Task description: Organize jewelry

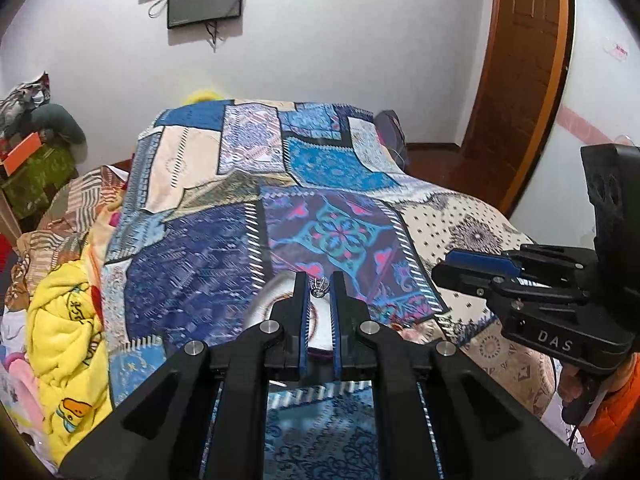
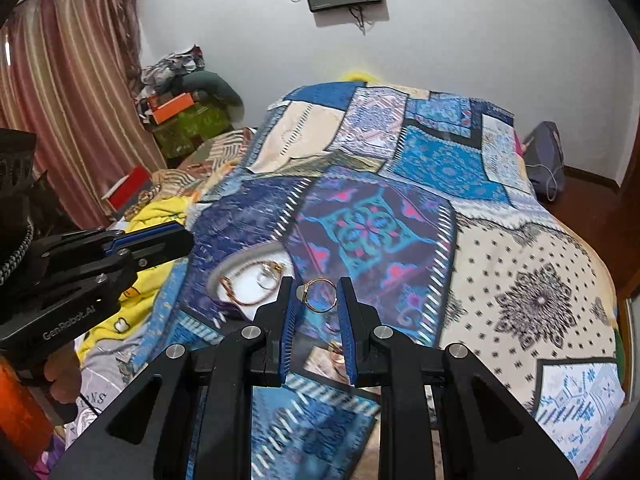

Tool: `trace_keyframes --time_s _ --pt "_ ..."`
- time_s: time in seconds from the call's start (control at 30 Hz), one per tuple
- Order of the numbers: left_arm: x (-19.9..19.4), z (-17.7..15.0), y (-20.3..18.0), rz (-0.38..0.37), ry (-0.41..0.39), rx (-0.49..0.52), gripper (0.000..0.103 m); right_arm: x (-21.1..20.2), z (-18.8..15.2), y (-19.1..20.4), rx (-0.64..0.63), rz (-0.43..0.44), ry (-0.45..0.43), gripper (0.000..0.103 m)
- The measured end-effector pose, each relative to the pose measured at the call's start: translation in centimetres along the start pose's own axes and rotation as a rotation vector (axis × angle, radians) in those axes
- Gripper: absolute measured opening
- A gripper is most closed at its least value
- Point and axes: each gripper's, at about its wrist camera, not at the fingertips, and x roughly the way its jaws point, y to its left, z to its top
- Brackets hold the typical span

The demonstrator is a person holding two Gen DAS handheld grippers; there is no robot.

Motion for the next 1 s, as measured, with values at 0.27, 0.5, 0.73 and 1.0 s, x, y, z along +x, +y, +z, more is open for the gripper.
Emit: trace_keyframes --time_s 0.27,0.5,0.73,1.0 --pt "0.0 0.5 2.6 0.036 -0.014 -0.023 0.008 1.9 1.1 2.3 -0.029 0.053 0.000 0.019" --pt "1.1 0.0 4.6 0.047 0.005 -0.047 0.008 4.6 1.2 3.7 -0.054 0.082 0.043 0.019" --pt "3.3 -1.2 5.6 0.016 0.055 -0.074 0.008 7.1 0.7 3.9 -0.058 0.087 0.095 0.019" --pt "5.5 -2.1 5.1 -0.030 0.104 -0.077 0.008 8.5 -0.7 3.6 -0.051 0.084 0.153 0.019"
